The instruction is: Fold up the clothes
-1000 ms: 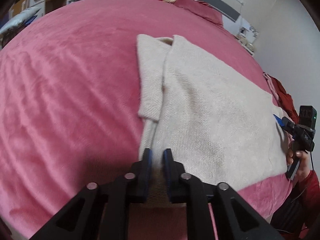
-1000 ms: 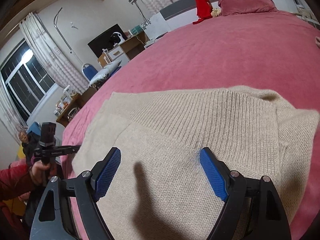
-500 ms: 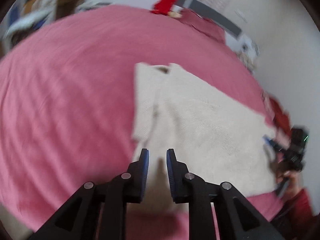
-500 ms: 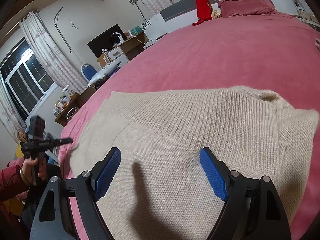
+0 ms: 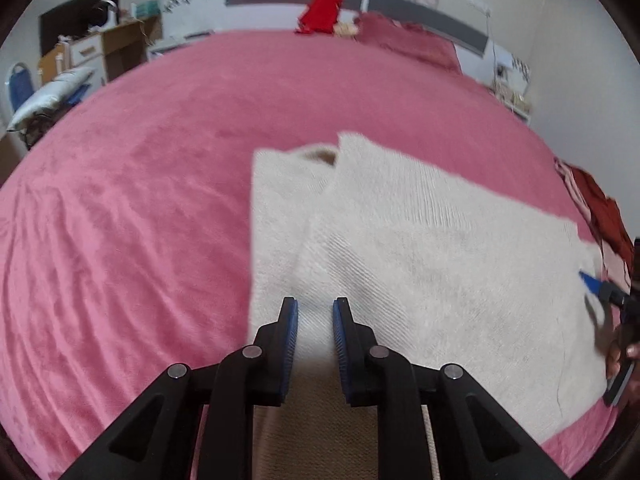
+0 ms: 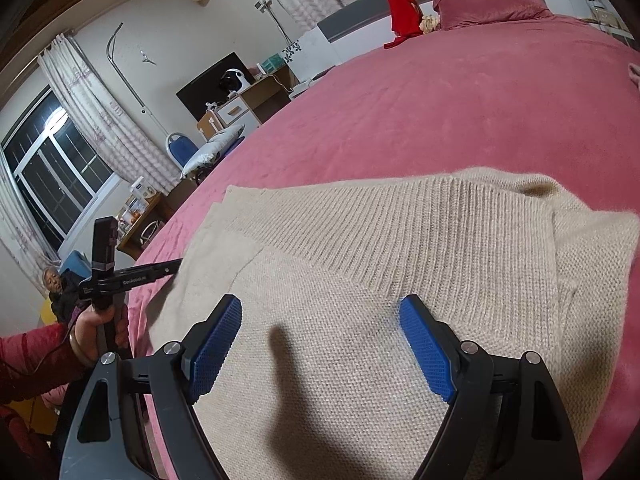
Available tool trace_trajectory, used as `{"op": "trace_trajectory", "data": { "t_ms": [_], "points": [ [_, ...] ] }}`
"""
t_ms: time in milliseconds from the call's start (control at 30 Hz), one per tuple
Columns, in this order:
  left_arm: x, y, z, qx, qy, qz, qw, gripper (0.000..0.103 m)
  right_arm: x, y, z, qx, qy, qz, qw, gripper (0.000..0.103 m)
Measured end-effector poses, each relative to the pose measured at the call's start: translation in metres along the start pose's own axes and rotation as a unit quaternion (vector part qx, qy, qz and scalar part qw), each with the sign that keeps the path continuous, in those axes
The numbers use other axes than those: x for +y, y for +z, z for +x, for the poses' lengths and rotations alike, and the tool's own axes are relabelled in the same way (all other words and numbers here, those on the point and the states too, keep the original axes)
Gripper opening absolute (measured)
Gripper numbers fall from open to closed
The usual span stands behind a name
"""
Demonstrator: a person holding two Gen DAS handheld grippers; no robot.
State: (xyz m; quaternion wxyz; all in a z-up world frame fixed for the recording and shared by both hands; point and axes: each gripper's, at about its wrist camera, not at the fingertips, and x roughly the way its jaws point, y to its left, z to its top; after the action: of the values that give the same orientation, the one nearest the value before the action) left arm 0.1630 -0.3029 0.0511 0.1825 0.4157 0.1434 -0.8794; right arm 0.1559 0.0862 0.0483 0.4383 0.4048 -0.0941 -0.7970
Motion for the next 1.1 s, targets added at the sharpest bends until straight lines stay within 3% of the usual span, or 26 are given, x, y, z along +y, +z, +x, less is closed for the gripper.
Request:
{"op": "trace_trajectory", "data": {
  "t_ms": [67, 200, 300, 400, 467, 633, 733, 800, 867, 967, 1100],
  "points": [
    [-0.007, 0.000, 0.004, 0.005, -0.008, -0.005, 0.9999, 0.021, 0.000, -0.001, 0.000, 0.000, 0.000, 0.000, 1.000, 0.083],
    [-0.012, 0.002, 0.019, 0.039, -0.080, -0.024, 0.9958, 0.022, 0.002, -0.003, 0.000, -0.001, -0.002, 0.000, 1.000, 0.083],
    [-0.014, 0.001, 0.024, 0.042, -0.084, -0.030, 0.9951, 0.023, 0.002, -0.004, -0.001, -0.002, -0.001, 0.001, 1.000, 0.083],
    [-0.012, 0.009, 0.037, 0.046, -0.056, -0.009, 0.9973, 0.022, 0.003, -0.005, -0.001, -0.002, -0.001, 0.001, 1.000, 0.083],
    [-0.019, 0.009, 0.036, 0.033, -0.030, -0.010, 0.9989, 0.007, 0.003, -0.005, -0.002, -0.002, -0.002, 0.001, 1.000, 0.083],
    [-0.021, -0.006, 0.014, 0.000, 0.003, -0.033, 0.9995, 0.004, 0.004, -0.005, -0.003, -0.002, -0.004, 0.001, 1.000, 0.083],
    [-0.002, -0.013, 0.032, 0.029, 0.066, -0.022, 0.9972, 0.001, 0.004, -0.004, -0.003, -0.001, -0.004, 0.000, 1.000, 0.083],
    [0.014, -0.010, 0.042, 0.047, 0.061, -0.048, 0.9959, 0.001, 0.004, -0.005, -0.003, -0.001, -0.005, -0.001, 1.000, 0.083],
    [0.021, -0.012, 0.031, 0.021, 0.032, -0.085, 0.9957, 0.002, 0.004, -0.005, -0.003, -0.003, -0.003, -0.001, 1.000, 0.083],
    [0.018, -0.014, -0.002, -0.033, 0.035, -0.112, 0.9925, 0.006, 0.004, -0.005, -0.004, -0.004, -0.002, 0.002, 1.000, 0.083],
    [-0.058, 0.005, -0.006, -0.063, -0.010, -0.032, 0.9975, 0.012, 0.006, -0.007, -0.003, -0.004, -0.005, -0.001, 1.000, 0.083]
  ]
}}
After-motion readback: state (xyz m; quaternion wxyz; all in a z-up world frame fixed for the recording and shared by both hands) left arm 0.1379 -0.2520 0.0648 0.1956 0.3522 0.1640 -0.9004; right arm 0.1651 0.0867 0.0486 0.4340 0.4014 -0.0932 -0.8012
